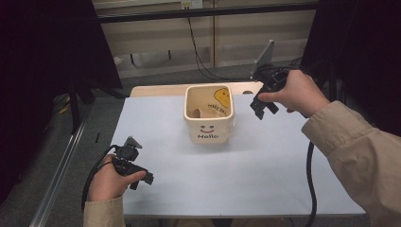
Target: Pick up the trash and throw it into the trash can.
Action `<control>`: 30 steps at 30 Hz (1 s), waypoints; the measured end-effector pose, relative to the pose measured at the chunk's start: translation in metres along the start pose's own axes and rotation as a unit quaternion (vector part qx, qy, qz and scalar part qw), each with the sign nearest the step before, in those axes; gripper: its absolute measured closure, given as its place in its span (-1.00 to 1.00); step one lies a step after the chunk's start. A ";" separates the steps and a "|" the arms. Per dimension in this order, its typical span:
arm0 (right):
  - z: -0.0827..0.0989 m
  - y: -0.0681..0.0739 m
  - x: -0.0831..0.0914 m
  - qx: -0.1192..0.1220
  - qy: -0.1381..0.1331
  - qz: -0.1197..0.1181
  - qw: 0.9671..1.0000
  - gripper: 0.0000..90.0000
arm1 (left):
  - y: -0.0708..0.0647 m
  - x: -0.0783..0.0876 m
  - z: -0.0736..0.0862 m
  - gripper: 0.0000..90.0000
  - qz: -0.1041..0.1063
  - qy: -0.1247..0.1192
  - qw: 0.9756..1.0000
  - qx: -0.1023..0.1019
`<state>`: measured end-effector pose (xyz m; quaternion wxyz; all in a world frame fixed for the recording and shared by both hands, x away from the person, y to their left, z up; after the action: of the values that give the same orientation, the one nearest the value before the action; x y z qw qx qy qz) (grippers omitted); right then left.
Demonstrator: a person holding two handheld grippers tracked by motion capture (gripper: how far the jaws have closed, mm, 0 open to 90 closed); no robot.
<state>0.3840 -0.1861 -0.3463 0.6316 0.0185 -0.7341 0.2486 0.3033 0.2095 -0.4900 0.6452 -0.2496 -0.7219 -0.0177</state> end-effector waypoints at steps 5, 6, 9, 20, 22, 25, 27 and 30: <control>0.015 0.001 -0.017 -0.001 -0.003 -0.008 1.000 -0.80 | 0.001 0.000 0.000 -0.84 -0.002 0.001 1.000 0.000; 0.017 0.001 -0.020 0.000 -0.003 -0.008 1.000 -0.80 | 0.001 0.000 0.000 -0.84 0.000 0.001 1.000 0.002; 0.025 -0.001 -0.032 -0.006 -0.004 -0.001 1.000 -0.80 | 0.001 0.000 0.000 -0.84 0.000 0.000 1.000 0.002; 0.061 -0.001 -0.084 -0.007 0.008 -0.002 1.000 -0.79 | 0.002 0.000 0.001 -0.84 0.000 0.002 1.000 0.004; 0.069 0.000 -0.091 -0.007 0.011 -0.005 1.000 -0.79 | 0.003 0.000 0.001 -0.84 -0.001 0.001 1.000 0.005; 0.080 0.001 -0.101 -0.003 0.015 -0.007 1.000 -0.79 | 0.003 0.001 0.001 -0.84 -0.001 0.004 1.000 0.001; 0.085 0.002 -0.106 -0.004 0.015 -0.013 1.000 -0.79 | 0.003 0.000 0.001 -0.84 -0.003 0.000 1.000 0.002; 0.095 0.000 -0.116 -0.005 0.019 -0.005 1.000 -0.79 | 0.001 0.000 0.001 -0.84 0.000 0.001 1.000 0.004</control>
<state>0.3200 -0.2562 -0.4622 0.6466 0.0141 -0.7231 0.2425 0.3027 0.2113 -0.4903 0.6470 -0.2470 -0.7212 -0.0157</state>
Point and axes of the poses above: each handheld gripper's, and its own axes: x roughly backward along the jaws, z roughly out of its underside, y roughly to its left, the point moved 10 cm from there along -x, roughly forward along the jaws, and after that the axes turned 12 degrees about z, right-handed, at the moved point
